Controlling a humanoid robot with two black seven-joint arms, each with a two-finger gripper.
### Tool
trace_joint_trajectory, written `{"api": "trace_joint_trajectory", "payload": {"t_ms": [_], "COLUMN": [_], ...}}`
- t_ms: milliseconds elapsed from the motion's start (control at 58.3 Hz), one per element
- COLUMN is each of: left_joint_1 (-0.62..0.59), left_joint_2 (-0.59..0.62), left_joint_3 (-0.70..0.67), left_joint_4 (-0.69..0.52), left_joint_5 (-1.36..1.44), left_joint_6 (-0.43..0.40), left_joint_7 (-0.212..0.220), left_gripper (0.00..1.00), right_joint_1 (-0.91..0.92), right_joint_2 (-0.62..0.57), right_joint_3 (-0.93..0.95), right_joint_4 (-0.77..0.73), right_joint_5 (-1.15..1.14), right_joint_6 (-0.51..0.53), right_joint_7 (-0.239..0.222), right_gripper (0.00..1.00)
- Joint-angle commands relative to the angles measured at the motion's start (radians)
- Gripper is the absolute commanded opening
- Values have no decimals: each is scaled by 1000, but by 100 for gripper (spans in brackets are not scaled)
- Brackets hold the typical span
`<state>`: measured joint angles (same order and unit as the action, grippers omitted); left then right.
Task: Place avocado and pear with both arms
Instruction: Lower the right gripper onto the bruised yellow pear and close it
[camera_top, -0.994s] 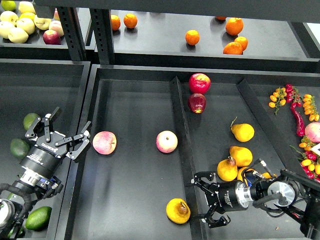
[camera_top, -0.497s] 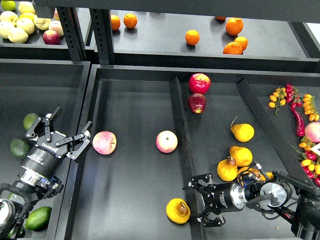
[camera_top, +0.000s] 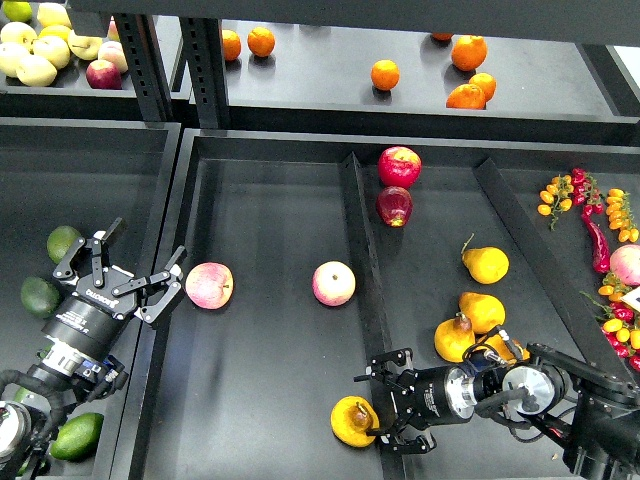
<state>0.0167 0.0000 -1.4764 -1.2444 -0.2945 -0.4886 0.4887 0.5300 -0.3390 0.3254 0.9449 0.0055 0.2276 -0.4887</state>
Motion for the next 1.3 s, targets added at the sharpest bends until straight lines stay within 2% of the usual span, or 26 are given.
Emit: {"api": "trace_joint_trajectory", "payload": {"t_ms": [0,754,960,1286], "left_joint_1": [3,19,19,25], "left_joint_2": [0,0,0,0], "left_joint_3": [2,19,19,19], "left_joint_4": [-1,-1,-1,0], "left_joint_5": [0,2,2,3], "left_joint_6": [0,0,0,0], "left_joint_7": [0,0,0,0], "left_gripper": [99,99,99,99], "right_joint_1": [-10,-61,-79,-110], "right_joint_2": [14,26,28,38], "right_joint_3": [1,12,20,61], "right_joint_4": [0,-6,-9,-26], "right_joint_5": [1,11,13,11], "right_joint_6": [-27,-37,-36,-40], "right_joint_7": [0,0,0,0], "right_gripper": [78,56,38,20]}}
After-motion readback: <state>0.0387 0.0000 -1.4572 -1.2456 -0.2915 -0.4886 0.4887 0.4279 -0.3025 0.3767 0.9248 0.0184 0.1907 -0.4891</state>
